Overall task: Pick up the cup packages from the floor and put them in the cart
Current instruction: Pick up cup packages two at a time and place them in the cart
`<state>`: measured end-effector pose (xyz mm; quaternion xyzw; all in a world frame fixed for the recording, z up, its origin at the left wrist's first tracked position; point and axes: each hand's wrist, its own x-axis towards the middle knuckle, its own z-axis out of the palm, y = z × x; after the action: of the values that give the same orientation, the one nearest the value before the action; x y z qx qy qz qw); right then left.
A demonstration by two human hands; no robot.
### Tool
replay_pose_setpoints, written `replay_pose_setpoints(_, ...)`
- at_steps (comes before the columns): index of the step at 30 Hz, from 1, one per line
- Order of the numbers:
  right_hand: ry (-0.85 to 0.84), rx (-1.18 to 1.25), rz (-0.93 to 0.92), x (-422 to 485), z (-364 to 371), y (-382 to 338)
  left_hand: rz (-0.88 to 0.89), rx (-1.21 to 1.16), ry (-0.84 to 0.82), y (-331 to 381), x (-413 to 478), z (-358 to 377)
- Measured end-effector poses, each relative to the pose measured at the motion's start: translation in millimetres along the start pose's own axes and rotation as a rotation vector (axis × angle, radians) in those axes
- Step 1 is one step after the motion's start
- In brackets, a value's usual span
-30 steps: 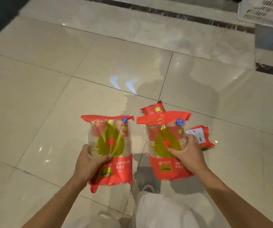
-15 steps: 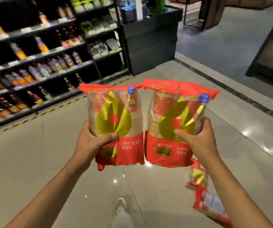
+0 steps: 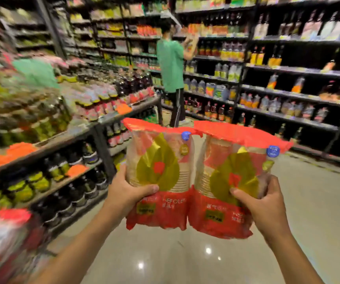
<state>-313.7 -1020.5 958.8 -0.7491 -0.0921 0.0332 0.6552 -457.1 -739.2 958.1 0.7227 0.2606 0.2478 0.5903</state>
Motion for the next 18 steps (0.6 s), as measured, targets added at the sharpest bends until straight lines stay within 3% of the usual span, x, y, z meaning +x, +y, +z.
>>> replay_pose_setpoints(10, -0.578, -0.013, 0.032, -217.9, 403.6, -20.2, -0.193, 0.078, 0.567, -112.1, -153.9, -423.3)
replay_pose_setpoints(14, -0.712, -0.047, 0.049, -277.8, 512.8, -26.7, -0.302, 0.061, 0.667, -145.4, -185.6, -533.7)
replay_pose_setpoints(18, -0.788, -0.056, 0.050, -302.1, 593.8, -22.4, -0.347, 0.041, 0.720, -170.2, -189.6, -598.3)
